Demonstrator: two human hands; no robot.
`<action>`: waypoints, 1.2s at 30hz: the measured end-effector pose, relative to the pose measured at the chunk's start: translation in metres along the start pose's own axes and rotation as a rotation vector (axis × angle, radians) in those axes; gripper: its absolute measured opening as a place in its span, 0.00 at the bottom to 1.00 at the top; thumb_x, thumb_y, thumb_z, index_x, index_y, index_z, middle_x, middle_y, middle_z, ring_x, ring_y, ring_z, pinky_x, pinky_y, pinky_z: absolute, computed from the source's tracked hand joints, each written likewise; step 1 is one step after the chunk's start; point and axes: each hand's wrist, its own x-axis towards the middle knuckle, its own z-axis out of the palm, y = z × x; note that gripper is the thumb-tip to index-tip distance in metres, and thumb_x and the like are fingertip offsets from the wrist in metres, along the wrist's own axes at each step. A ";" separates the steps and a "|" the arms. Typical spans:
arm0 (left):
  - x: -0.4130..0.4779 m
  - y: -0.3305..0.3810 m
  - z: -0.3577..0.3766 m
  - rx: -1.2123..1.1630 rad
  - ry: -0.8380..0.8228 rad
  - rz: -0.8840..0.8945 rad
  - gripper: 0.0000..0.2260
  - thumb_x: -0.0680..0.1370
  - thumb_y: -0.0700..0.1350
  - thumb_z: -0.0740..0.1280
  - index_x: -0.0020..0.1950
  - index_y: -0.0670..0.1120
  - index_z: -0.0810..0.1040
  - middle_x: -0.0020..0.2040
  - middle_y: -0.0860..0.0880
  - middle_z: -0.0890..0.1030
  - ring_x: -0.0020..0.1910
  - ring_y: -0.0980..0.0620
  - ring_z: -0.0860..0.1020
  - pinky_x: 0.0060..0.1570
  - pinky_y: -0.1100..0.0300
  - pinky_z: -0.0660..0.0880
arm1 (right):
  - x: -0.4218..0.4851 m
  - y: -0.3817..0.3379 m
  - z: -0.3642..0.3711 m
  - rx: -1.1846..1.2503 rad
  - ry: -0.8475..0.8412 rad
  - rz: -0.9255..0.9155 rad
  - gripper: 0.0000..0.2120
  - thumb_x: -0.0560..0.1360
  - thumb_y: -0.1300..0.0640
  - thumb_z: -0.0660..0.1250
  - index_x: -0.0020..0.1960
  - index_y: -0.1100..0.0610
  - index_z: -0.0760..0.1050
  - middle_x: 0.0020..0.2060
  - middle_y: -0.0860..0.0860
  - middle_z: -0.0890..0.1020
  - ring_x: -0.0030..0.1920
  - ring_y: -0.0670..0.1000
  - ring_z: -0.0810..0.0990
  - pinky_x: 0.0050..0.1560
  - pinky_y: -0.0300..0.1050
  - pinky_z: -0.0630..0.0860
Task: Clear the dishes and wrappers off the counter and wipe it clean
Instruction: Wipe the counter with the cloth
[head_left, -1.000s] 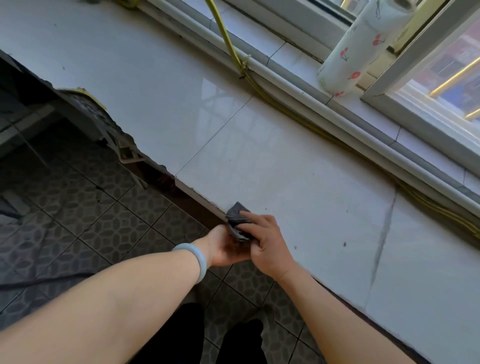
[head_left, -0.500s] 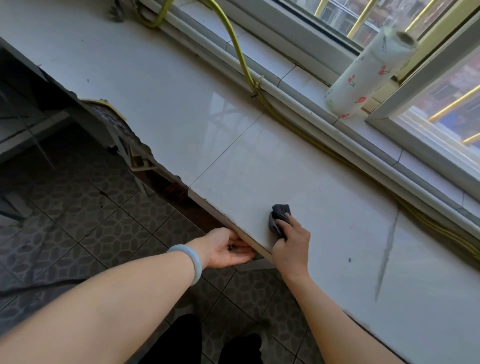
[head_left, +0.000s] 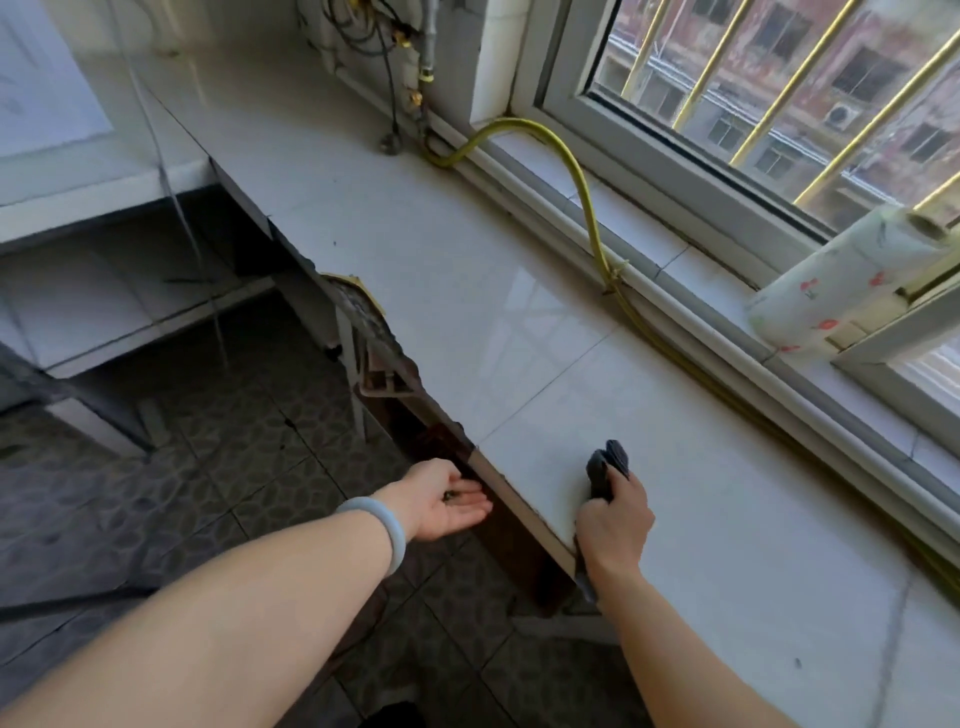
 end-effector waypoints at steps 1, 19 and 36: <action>0.000 0.006 -0.005 -0.020 0.005 0.013 0.16 0.84 0.41 0.53 0.60 0.30 0.72 0.52 0.32 0.75 0.65 0.36 0.73 0.63 0.46 0.71 | -0.001 -0.001 0.004 -0.057 -0.012 0.024 0.27 0.73 0.71 0.56 0.69 0.58 0.72 0.72 0.54 0.67 0.68 0.61 0.64 0.72 0.52 0.62; 0.030 0.074 -0.021 -0.145 0.160 0.131 0.14 0.84 0.42 0.55 0.49 0.34 0.74 0.46 0.36 0.76 0.49 0.38 0.77 0.54 0.46 0.73 | 0.013 -0.087 0.089 -0.232 -0.185 -0.203 0.27 0.72 0.68 0.60 0.70 0.55 0.72 0.75 0.52 0.64 0.71 0.57 0.60 0.71 0.50 0.60; 0.043 0.124 -0.035 -0.127 0.269 0.199 0.12 0.82 0.41 0.57 0.46 0.37 0.76 0.34 0.40 0.79 0.36 0.43 0.79 0.38 0.48 0.77 | 0.037 -0.144 0.141 -0.202 -0.471 -0.389 0.30 0.72 0.68 0.59 0.71 0.48 0.68 0.76 0.44 0.56 0.73 0.51 0.51 0.69 0.39 0.51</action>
